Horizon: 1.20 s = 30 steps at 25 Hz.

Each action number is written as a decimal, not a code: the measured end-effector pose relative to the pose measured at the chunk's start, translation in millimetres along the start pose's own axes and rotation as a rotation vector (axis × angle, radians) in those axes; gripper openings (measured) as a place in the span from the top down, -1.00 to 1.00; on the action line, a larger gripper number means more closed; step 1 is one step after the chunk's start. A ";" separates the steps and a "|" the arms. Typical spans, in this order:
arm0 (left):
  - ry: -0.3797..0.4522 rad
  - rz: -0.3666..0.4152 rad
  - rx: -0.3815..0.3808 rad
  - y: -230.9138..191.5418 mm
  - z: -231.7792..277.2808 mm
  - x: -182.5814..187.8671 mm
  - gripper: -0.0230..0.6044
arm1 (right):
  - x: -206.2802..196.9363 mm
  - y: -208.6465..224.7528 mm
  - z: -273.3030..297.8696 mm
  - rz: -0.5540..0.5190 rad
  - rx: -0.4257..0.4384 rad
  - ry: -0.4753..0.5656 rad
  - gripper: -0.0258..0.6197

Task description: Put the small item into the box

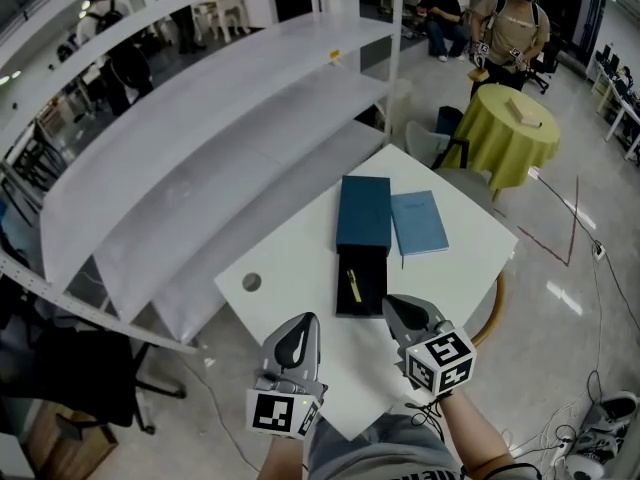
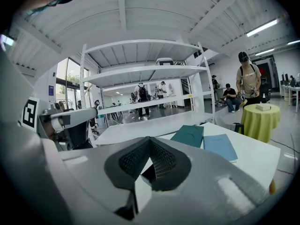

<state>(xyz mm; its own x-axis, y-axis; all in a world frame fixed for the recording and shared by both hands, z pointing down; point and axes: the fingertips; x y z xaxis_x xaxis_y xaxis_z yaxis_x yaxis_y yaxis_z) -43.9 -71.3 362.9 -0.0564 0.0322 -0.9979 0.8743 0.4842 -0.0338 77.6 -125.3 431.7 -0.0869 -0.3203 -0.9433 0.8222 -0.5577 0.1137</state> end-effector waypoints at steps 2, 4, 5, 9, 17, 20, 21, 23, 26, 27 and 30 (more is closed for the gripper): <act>0.001 0.005 -0.002 4.4 0.9 1.5 0.88 | 2.3 2.6 -6.8 0.000 -0.008 0.011 0.92; 0.002 0.009 -0.003 8.8 1.6 2.5 0.88 | 5.7 5.1 -14.1 0.002 -0.015 0.028 0.92; 0.002 0.010 -0.003 10.8 1.8 2.8 0.88 | 7.6 6.2 -17.7 -0.002 -0.019 0.038 0.92; 0.004 0.015 -0.005 17.7 3.5 3.9 0.88 | 15.3 9.4 -31.3 -0.038 -0.034 0.079 0.92; 0.015 0.027 -0.010 33.0 5.7 9.4 0.88 | 28.5 17.7 -59.1 -0.062 -0.059 0.151 0.92; 0.021 0.033 -0.011 37.9 7.7 10.5 0.88 | 32.8 20.5 -67.5 -0.076 -0.063 0.180 0.92; 0.022 0.035 -0.012 39.3 8.1 11.0 0.88 | 34.3 21.0 -70.0 -0.079 -0.064 0.190 0.92; 0.027 0.039 -0.012 41.8 8.0 12.9 0.88 | 37.6 21.6 -75.3 -0.087 -0.071 0.206 0.92; 0.031 0.043 -0.012 46.2 7.1 15.8 0.88 | 42.7 22.0 -84.3 -0.099 -0.081 0.232 0.92; 0.033 0.043 -0.012 47.8 7.1 16.3 0.88 | 44.1 22.2 -87.1 -0.101 -0.083 0.241 0.92; 0.037 0.046 -0.014 51.9 7.4 17.9 0.88 | 49.2 23.9 -94.7 -0.104 -0.093 0.264 0.92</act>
<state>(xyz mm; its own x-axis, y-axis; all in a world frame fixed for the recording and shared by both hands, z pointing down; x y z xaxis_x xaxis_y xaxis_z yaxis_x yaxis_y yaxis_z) 4.0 -52.1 342.9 -0.0341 0.0871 -0.9956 0.8698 0.4932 0.0134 146.2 -82.0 358.5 -0.0342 -0.0475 -0.9983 0.8655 -0.5009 -0.0058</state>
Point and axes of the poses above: the fingertips, and each gripper's own axes: z forward along the fingers, y to its right, x out of its top, and after that the axes turned 8 degrees about -x, right-handed
